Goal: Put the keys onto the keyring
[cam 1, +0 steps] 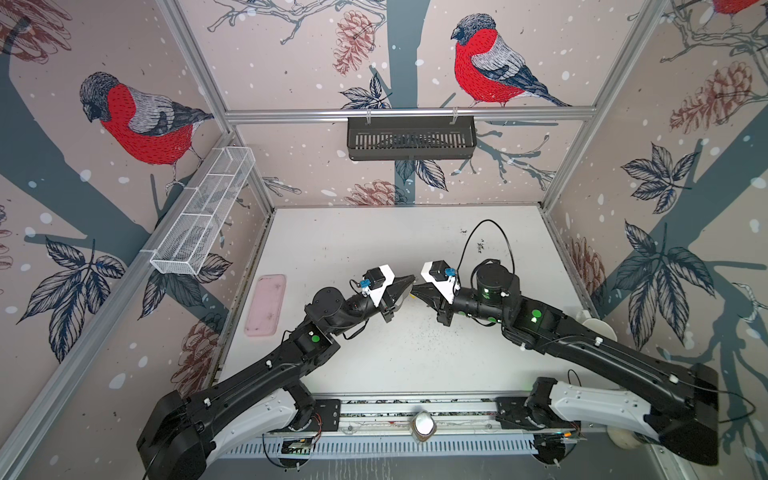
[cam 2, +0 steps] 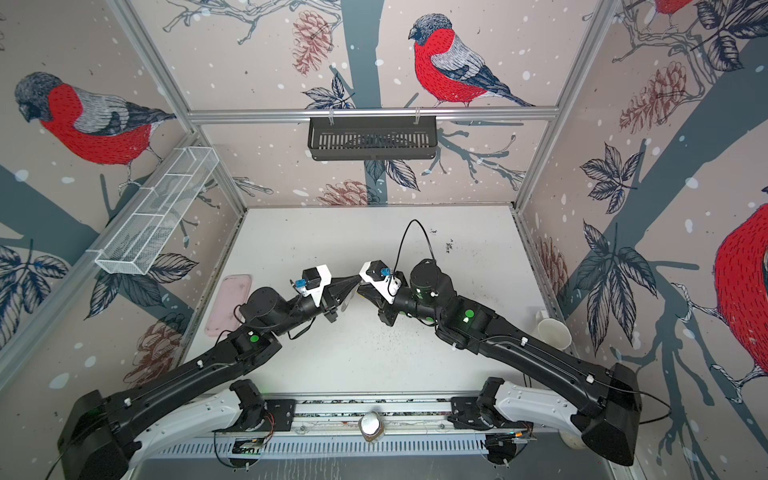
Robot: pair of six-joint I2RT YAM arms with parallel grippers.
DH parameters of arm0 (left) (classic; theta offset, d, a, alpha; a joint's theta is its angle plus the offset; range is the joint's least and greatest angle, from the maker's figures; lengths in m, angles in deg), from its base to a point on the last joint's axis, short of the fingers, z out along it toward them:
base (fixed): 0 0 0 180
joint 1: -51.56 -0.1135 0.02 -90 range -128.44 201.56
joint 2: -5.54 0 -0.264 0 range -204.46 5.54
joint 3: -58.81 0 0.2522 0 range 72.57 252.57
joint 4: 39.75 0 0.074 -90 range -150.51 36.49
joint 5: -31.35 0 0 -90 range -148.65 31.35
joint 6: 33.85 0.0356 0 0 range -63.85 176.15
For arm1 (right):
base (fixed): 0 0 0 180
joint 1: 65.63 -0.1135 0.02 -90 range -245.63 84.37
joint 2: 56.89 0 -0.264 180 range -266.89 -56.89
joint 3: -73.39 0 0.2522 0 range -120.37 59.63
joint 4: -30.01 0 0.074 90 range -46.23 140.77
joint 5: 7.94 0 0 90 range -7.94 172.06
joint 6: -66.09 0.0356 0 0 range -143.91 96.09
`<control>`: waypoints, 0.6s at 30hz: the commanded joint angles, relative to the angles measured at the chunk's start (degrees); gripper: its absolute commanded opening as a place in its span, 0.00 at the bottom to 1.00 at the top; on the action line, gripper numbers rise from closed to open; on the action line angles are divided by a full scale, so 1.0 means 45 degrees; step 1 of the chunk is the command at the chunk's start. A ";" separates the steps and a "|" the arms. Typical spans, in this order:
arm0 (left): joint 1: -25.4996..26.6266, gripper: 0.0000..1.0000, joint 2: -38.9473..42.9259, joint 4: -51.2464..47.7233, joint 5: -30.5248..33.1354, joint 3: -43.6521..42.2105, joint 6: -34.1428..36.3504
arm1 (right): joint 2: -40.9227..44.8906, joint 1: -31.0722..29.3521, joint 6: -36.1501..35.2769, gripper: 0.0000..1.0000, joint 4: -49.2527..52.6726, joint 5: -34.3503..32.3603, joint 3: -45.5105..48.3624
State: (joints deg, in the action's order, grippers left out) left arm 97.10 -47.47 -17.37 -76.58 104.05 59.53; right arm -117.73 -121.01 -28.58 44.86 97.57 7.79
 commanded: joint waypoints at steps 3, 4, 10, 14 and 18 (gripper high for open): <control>-0.0027 0.00 0.0101 0.1195 -0.0328 -0.0080 -0.0142 | -0.0038 -0.0116 -0.0376 0.21 0.0061 0.0507 -0.0072; -0.0022 0.00 0.0154 0.1207 -0.0342 -0.0092 -0.0145 | -0.0019 -0.0116 -0.0378 0.25 0.0155 0.0339 -0.0047; -0.0025 0.00 0.0462 0.1129 -0.0368 -0.0210 -0.0067 | 0.0533 -0.0087 -0.0332 0.38 0.0349 -0.0613 0.0185; -0.0025 0.00 0.0686 0.1124 -0.0442 -0.0337 -0.0029 | 0.1178 -0.0058 -0.0237 0.41 0.0308 -0.1217 0.0309; -0.0027 0.00 0.0760 0.0900 -0.0687 -0.0326 0.0048 | 0.1658 0.0086 -0.0290 0.42 0.0268 -0.1186 0.0302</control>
State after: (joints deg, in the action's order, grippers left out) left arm 97.10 -44.35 -16.56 -78.11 102.59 59.42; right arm -111.17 -120.92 -29.91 47.11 93.48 9.19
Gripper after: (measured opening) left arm 0.048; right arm 0.418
